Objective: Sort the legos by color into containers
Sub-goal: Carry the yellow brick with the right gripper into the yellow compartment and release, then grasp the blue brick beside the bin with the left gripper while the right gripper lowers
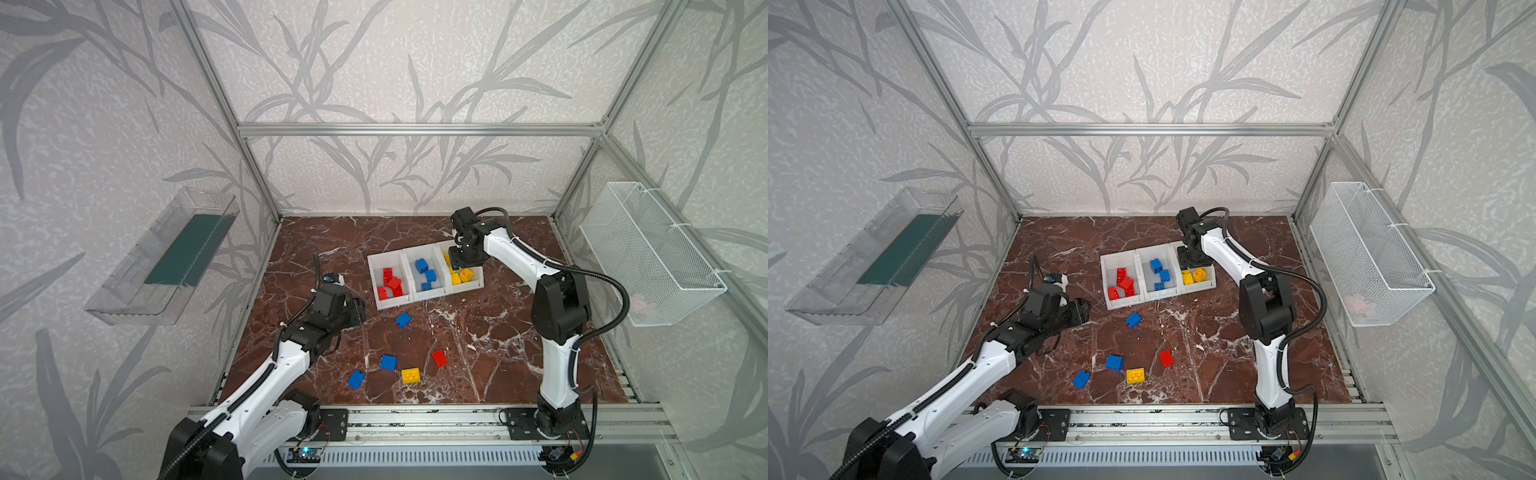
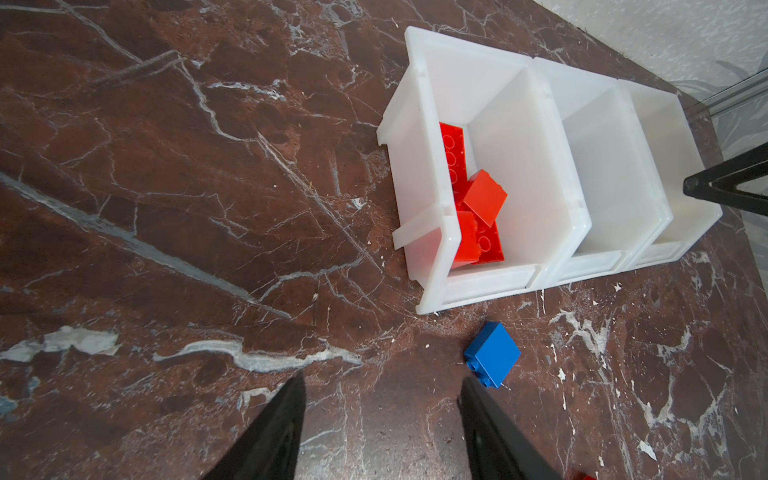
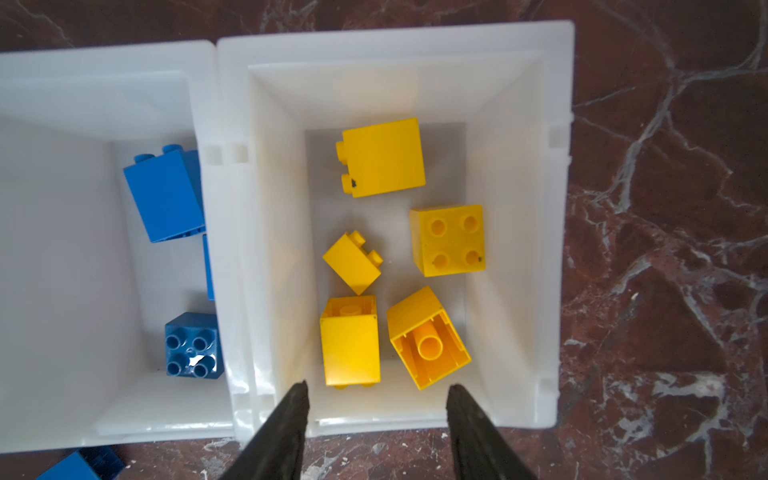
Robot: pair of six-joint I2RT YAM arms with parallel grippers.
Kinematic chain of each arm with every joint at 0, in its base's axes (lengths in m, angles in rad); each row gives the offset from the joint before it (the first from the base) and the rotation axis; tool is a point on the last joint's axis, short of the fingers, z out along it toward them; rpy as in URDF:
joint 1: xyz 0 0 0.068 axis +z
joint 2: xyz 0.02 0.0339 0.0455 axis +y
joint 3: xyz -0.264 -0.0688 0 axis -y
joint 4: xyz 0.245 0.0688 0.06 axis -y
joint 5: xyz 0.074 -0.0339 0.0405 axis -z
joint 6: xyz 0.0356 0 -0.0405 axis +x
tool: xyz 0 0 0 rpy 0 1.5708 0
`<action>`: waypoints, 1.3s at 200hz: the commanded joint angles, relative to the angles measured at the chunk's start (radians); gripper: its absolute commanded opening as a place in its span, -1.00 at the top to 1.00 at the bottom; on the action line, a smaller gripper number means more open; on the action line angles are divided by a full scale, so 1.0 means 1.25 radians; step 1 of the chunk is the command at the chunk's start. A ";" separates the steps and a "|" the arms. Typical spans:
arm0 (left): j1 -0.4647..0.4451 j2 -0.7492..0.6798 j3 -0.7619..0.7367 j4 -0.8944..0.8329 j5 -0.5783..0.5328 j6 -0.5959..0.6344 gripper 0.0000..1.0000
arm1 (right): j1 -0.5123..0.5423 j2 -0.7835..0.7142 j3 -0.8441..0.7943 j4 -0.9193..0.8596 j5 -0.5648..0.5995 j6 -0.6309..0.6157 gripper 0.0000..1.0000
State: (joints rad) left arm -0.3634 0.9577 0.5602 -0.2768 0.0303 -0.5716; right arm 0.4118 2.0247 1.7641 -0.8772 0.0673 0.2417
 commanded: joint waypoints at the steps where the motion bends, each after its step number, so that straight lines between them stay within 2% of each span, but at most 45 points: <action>1: 0.004 0.005 -0.002 -0.010 0.015 0.008 -0.24 | -0.004 -0.078 -0.039 0.007 -0.026 0.030 -0.10; 52: -0.014 0.078 0.040 -0.001 0.075 0.071 -0.24 | -0.004 -0.290 -0.281 0.100 -0.074 0.083 -0.10; 121: -0.178 0.304 0.183 -0.014 0.047 0.234 -0.27 | -0.002 -0.491 -0.514 0.116 -0.072 0.156 -0.10; 183: -0.230 0.521 0.324 -0.095 0.066 0.301 -0.28 | -0.003 -0.581 -0.605 0.117 -0.072 0.191 -0.10; 260: -0.260 0.632 0.388 -0.126 0.072 0.335 -0.27 | -0.002 -0.598 -0.628 0.118 -0.082 0.207 -0.10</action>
State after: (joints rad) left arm -0.6754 1.7199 1.0115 -0.3946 0.1139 -0.1944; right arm 0.4122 1.3056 0.9897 -0.7349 -0.0277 0.4862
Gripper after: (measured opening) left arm 0.637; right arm 0.550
